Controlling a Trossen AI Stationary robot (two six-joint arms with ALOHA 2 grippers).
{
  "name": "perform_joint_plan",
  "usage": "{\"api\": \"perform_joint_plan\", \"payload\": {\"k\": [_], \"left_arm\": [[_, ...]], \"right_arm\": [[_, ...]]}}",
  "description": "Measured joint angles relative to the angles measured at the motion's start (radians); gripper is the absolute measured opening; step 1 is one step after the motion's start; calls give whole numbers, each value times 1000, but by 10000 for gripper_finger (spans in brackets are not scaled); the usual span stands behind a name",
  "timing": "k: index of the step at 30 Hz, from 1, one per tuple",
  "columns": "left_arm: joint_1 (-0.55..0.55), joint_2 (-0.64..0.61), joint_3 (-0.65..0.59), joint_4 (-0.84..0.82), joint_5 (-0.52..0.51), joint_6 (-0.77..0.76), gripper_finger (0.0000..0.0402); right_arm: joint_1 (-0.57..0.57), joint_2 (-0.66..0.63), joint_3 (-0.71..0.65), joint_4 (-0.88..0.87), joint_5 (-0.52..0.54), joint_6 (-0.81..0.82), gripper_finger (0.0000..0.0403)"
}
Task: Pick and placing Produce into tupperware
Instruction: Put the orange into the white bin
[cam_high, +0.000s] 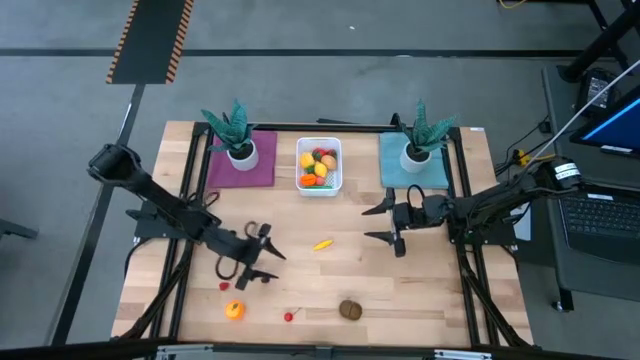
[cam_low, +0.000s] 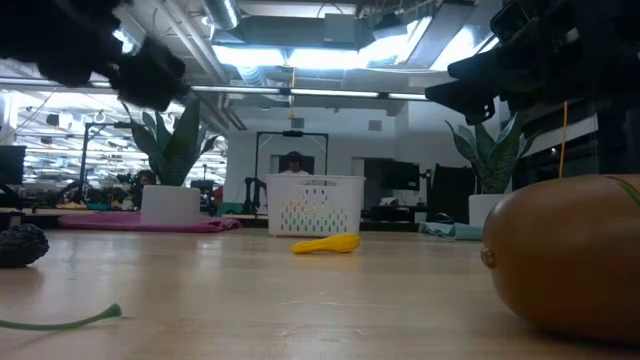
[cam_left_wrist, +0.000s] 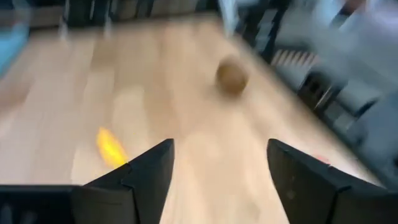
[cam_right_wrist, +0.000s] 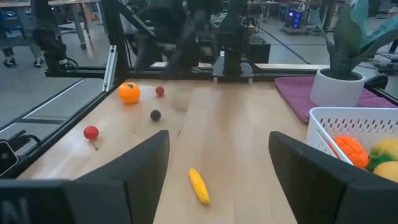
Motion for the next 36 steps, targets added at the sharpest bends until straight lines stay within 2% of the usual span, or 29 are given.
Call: {"api": "perform_joint_plan", "payload": {"k": [5,10,13,22,30,33,36], "left_arm": [[-4,3,197,-486,-30,-165,247],[-71,3,342,-701,-30,-241,247],[-132,3,409,-820,-39,-343,247],[-300,3,456,-904,-93,-649,247],[-361,57,457,-925,-69,-860,247],[-374,115,502,-996,-67,-901,247],[-381,193,605,-1141,-64,-956,247]], "right_arm": [[0,0,0,2,0,19,275],[0,0,0,2,0,29,275],[0,0,0,2,0,29,275],[0,1,0,3,0,29,275],[0,1,0,5,0,55,275],[0,1,0,5,0,66,275],[0,1,0,4,0,79,275]]}}
